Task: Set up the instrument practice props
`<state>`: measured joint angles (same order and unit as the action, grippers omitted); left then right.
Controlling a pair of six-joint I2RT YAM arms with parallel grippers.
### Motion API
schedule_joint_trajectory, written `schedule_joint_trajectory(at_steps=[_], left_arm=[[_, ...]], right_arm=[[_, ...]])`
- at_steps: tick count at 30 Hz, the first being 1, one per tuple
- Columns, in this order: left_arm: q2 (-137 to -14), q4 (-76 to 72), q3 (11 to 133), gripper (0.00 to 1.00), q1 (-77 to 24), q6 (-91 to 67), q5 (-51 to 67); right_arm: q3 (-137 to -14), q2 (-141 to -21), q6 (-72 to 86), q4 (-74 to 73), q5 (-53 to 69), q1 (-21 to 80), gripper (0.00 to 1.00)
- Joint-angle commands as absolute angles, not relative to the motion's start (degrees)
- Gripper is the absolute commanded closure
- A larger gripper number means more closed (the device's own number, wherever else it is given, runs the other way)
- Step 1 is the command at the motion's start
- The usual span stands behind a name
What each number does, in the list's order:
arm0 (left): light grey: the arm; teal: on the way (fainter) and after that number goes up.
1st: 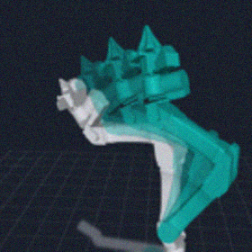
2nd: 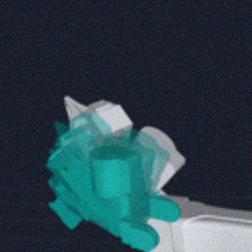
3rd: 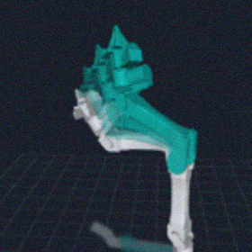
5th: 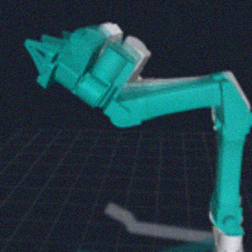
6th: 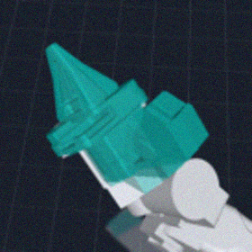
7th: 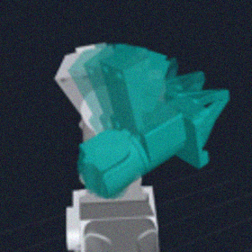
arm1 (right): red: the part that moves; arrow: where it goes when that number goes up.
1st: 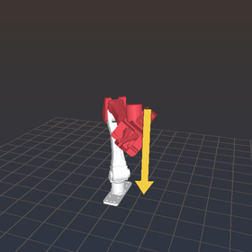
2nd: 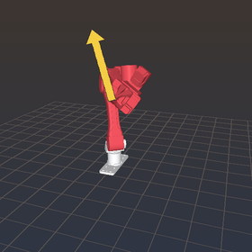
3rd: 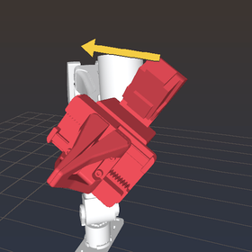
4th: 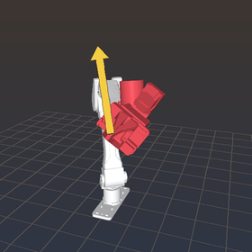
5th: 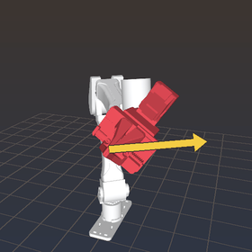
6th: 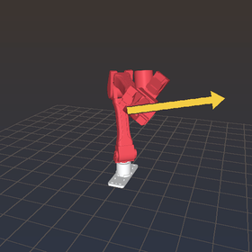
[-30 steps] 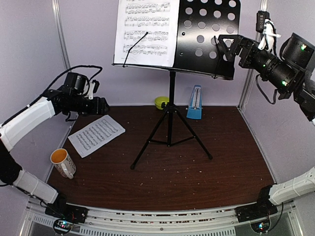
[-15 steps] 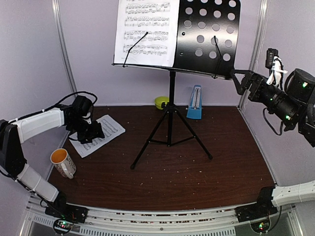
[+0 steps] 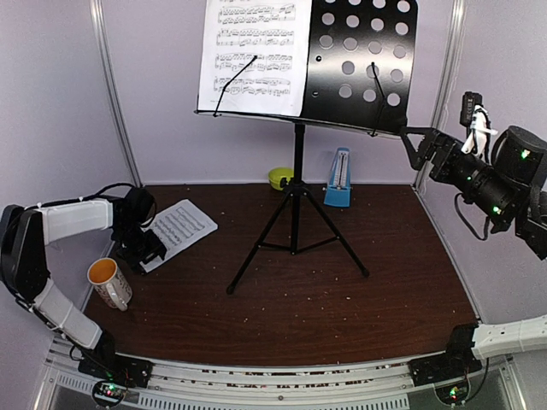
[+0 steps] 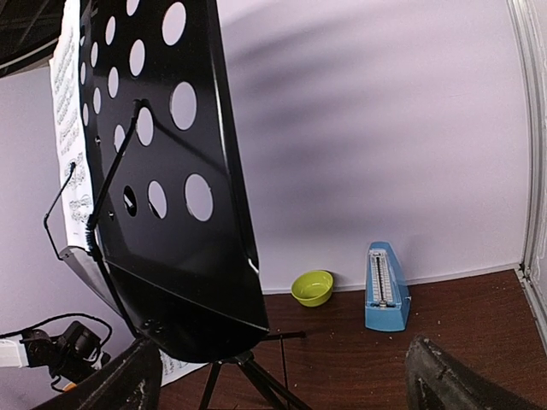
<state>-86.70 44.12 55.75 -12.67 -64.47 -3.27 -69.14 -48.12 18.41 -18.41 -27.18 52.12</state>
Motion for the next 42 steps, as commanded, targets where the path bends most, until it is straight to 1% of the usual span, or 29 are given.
schedule_joint_trajectory(at_steps=[1, 12, 16, 20, 23, 31, 34, 38, 42], left_arm=[[-88.4, 42.8, 54.3, 0.36, -10.4, -69.5, -4.4], [-91.6, 41.6, 54.2, 0.39, -6.8, -70.9, -6.6], [-93.1, 41.4, 55.1, 0.38, -5.9, -70.0, -6.8], [-94.7, 40.0, 54.8, 0.34, -5.4, -69.5, -6.4], [-95.0, 38.1, 53.6, 0.36, -5.1, -69.3, -7.2], [-96.4, 33.9, 54.6, 0.50, -4.2, -65.6, -8.9], [-97.3, 33.0, 55.5, 0.57, -3.7, -64.6, -8.2], [-98.1, 31.9, 56.2, 0.73, -3.1, -63.5, -6.6], [-98.2, 29.8, 55.6, 0.95, -3.1, -63.1, -4.8]], right_arm=[[-68.7, -47.1, 18.7, -17.9, -28.9, 51.9, 0.00], [-69.5, -47.5, 17.3, -18.4, -30.4, 51.9, 0.00], [-69.7, -47.5, 17.1, -18.4, -30.5, 51.9, 0.00], [-69.8, -47.3, 16.8, -18.5, -30.8, 51.9, 0.00], [-69.9, -47.0, 16.7, -18.7, -31.3, 51.8, 0.00], [-70.1, -45.7, 16.5, -19.2, -32.4, 51.8, 0.00], [-70.2, -45.3, 16.2, -19.2, -32.8, 51.9, 0.00], [-70.4, -45.0, 15.8, -19.1, -33.1, 51.8, 0.00], [-70.2, -44.5, 15.6, -19.1, -33.4, 51.8, 0.00]])
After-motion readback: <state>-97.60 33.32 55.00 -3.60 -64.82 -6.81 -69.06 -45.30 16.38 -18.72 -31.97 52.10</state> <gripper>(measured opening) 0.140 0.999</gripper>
